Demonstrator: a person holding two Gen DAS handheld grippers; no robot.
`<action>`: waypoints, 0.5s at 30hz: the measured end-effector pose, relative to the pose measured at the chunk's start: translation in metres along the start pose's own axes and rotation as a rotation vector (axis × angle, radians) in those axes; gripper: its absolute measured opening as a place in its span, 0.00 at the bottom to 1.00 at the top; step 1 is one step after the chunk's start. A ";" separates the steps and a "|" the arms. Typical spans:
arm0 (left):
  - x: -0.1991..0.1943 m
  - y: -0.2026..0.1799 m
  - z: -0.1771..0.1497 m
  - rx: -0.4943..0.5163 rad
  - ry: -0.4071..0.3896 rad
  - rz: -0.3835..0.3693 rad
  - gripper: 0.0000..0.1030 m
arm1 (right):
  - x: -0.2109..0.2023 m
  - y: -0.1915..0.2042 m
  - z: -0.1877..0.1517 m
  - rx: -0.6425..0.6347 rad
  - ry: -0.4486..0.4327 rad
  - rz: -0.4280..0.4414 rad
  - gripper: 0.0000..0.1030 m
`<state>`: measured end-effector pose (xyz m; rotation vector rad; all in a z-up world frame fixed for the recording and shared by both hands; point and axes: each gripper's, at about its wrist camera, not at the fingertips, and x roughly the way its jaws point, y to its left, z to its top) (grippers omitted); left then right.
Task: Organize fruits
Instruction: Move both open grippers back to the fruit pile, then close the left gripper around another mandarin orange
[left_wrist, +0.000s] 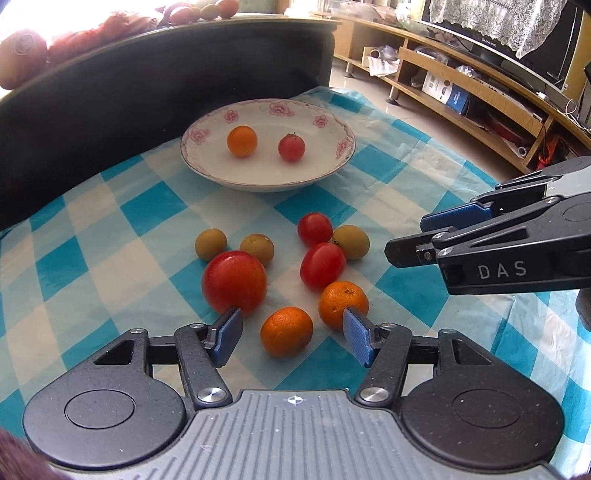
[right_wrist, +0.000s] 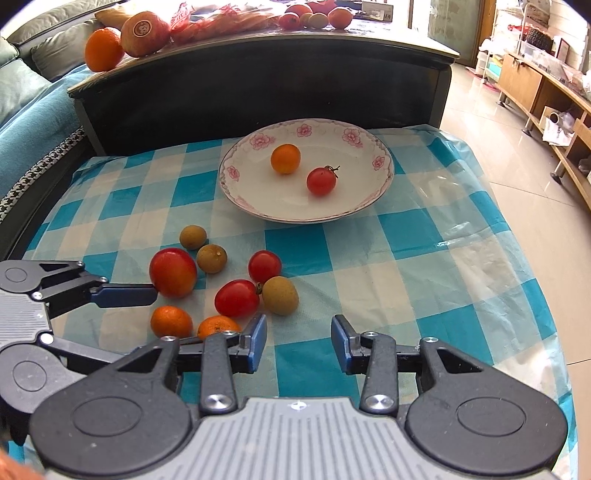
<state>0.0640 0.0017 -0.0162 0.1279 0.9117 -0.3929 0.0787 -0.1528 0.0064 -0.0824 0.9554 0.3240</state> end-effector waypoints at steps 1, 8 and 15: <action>0.000 -0.001 -0.001 0.001 -0.002 -0.002 0.62 | 0.000 0.000 0.000 0.000 0.002 0.001 0.41; -0.002 -0.003 -0.002 0.012 0.004 -0.048 0.49 | 0.002 -0.003 -0.001 0.008 0.012 0.012 0.41; 0.010 -0.006 -0.005 0.047 0.056 -0.059 0.47 | 0.003 -0.004 -0.002 0.008 0.019 0.029 0.42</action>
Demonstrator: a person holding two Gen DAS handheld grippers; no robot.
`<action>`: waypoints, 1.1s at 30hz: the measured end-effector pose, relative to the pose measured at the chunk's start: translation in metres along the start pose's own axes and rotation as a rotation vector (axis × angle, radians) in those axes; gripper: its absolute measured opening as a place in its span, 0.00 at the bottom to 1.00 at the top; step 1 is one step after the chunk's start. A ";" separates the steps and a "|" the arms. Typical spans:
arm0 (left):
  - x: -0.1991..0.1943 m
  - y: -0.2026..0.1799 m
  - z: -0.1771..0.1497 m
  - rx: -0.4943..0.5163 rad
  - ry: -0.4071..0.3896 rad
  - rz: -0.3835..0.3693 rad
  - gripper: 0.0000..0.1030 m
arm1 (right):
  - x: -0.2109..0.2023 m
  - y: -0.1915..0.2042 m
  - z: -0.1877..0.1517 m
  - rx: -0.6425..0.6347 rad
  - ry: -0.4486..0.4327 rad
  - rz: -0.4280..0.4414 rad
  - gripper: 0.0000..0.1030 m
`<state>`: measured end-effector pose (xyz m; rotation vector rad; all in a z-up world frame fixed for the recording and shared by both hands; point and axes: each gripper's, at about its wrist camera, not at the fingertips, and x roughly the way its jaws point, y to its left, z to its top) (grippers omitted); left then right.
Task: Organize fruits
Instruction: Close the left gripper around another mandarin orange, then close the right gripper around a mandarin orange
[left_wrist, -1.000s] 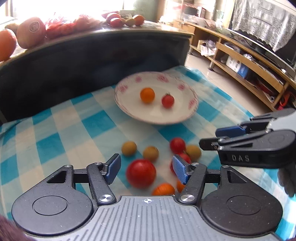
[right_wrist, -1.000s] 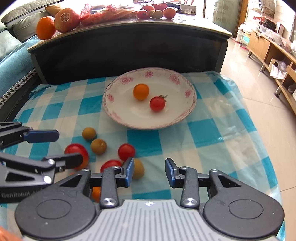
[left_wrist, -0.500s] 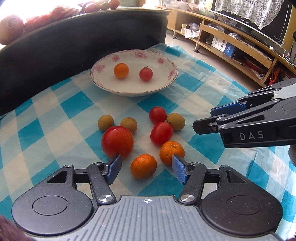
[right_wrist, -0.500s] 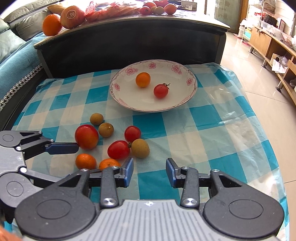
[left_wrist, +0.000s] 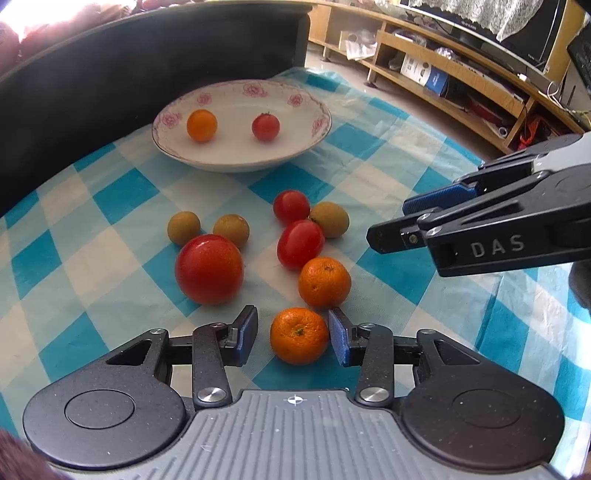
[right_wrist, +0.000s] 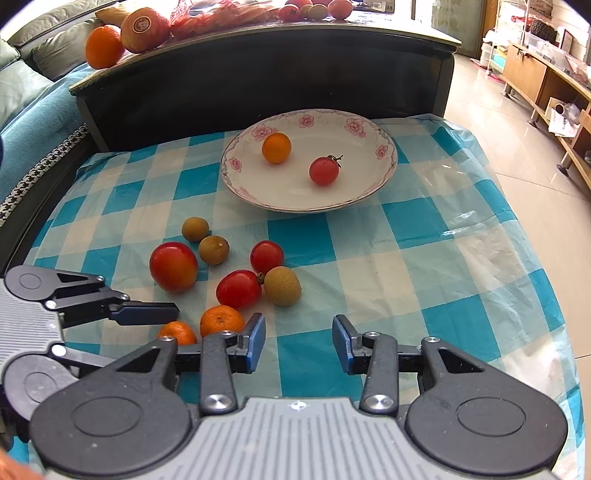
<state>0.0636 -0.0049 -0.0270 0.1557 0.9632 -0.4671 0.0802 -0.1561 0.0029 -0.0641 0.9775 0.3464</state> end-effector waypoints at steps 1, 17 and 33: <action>0.000 -0.001 0.000 0.006 -0.002 0.004 0.47 | 0.001 0.000 0.000 -0.001 0.002 0.002 0.42; -0.014 0.006 -0.006 -0.017 0.002 0.017 0.40 | 0.019 0.032 0.010 -0.032 0.055 0.108 0.50; -0.012 0.008 -0.011 -0.006 0.015 0.025 0.41 | 0.046 0.049 0.014 -0.061 0.099 0.139 0.44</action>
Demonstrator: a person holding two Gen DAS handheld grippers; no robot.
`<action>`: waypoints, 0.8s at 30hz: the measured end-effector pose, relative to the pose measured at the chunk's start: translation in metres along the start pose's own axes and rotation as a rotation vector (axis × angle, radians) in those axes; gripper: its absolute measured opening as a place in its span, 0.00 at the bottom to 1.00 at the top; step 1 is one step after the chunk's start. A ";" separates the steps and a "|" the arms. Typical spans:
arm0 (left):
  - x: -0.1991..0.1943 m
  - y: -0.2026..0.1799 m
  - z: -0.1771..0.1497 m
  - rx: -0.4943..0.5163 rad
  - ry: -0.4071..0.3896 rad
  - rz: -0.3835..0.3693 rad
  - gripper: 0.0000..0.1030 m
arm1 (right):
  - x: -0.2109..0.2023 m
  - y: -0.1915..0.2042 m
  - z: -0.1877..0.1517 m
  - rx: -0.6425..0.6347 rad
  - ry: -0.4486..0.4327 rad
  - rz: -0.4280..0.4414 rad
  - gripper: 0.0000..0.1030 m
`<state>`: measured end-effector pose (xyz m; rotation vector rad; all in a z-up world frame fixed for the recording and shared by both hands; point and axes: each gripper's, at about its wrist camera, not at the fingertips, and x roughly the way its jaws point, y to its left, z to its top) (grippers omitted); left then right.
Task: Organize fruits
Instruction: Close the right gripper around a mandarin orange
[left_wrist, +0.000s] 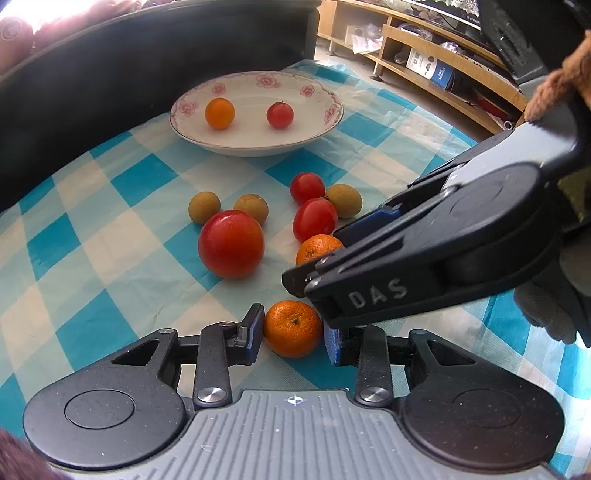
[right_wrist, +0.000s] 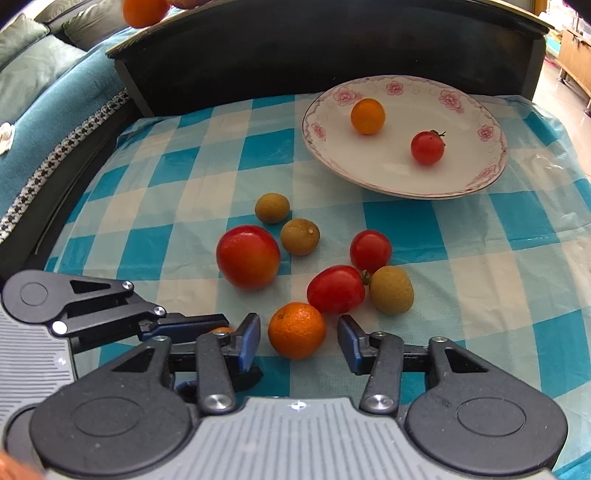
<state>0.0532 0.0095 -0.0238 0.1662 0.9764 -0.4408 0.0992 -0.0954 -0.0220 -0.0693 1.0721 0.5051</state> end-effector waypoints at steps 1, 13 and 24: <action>0.000 0.000 0.000 0.002 -0.001 0.001 0.41 | 0.000 0.002 0.000 -0.013 -0.001 -0.013 0.41; -0.001 -0.002 -0.001 0.015 0.015 0.031 0.40 | -0.008 -0.001 -0.009 -0.035 0.012 -0.046 0.35; 0.002 -0.010 0.002 0.036 0.021 0.047 0.40 | -0.018 -0.007 -0.018 -0.037 0.008 -0.088 0.35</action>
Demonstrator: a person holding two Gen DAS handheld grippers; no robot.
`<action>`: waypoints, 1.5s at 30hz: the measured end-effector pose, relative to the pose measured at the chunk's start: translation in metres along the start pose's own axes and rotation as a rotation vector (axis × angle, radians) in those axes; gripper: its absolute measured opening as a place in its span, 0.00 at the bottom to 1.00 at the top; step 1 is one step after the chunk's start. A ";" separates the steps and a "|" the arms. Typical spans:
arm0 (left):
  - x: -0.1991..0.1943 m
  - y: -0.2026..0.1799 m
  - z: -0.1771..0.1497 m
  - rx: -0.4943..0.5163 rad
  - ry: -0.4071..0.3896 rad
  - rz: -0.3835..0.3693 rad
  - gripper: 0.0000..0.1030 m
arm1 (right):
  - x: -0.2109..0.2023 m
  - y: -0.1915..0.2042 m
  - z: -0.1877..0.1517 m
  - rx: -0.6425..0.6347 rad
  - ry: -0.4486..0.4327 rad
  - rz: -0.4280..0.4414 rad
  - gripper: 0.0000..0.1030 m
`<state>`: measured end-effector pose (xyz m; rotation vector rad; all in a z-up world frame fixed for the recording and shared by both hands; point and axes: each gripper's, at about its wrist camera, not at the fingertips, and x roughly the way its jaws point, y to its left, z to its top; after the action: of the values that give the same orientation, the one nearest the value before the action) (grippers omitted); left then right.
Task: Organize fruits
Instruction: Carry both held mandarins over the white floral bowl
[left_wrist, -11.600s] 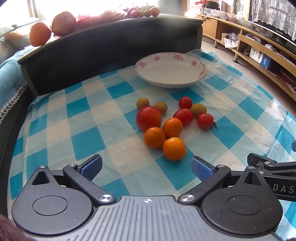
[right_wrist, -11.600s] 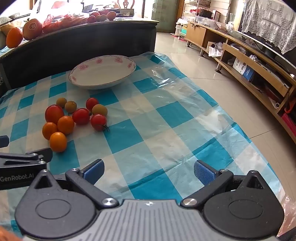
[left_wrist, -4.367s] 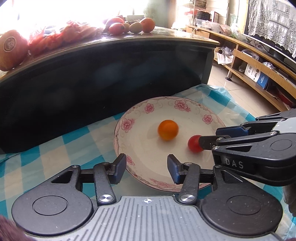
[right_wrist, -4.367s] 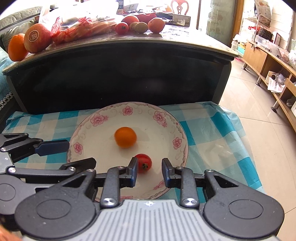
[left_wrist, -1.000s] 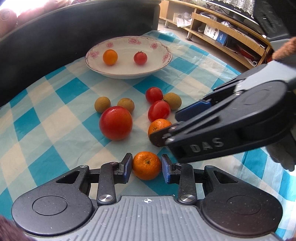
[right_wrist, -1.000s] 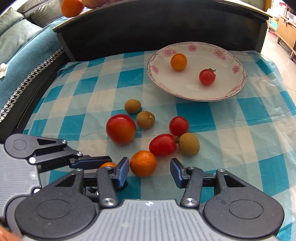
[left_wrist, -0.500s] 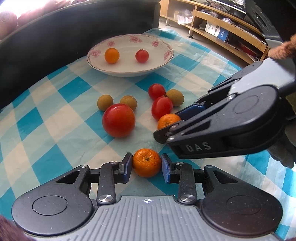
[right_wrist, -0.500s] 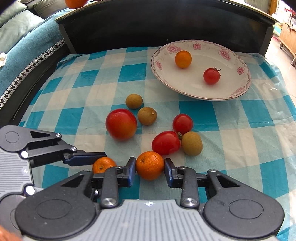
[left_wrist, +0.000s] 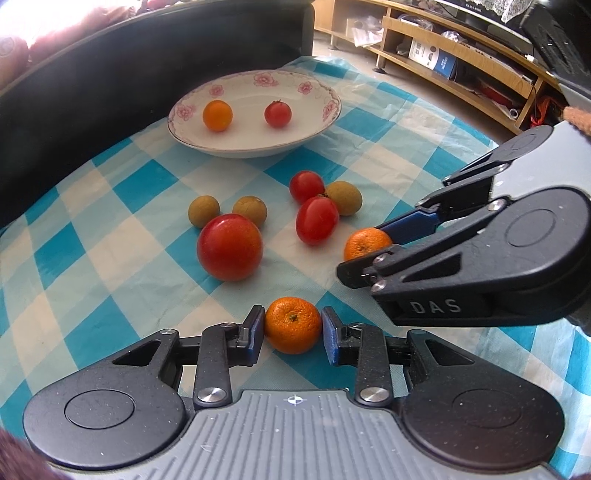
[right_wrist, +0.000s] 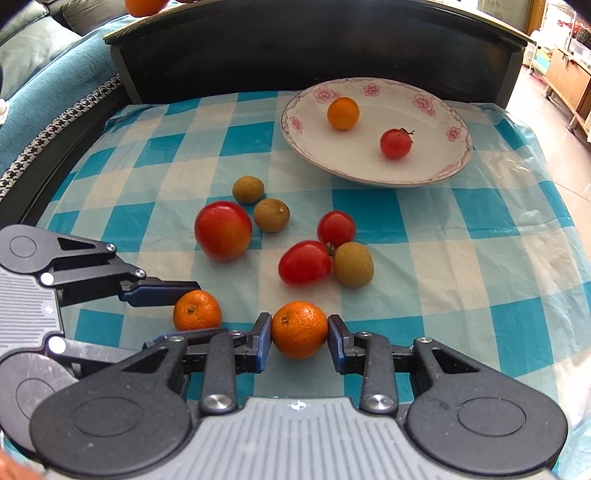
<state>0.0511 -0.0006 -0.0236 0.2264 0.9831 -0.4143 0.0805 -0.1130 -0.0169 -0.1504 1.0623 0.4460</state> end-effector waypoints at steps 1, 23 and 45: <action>0.000 -0.001 0.000 0.004 -0.001 0.003 0.40 | 0.000 0.000 -0.001 -0.002 0.002 -0.005 0.35; 0.003 -0.008 0.001 0.032 0.005 0.017 0.44 | -0.014 -0.007 -0.028 0.014 0.006 -0.048 0.35; -0.007 -0.009 0.018 0.014 -0.039 0.043 0.39 | -0.031 -0.005 -0.007 0.017 -0.070 -0.116 0.35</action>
<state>0.0573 -0.0141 -0.0075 0.2502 0.9356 -0.3853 0.0646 -0.1287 0.0059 -0.1790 0.9835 0.3354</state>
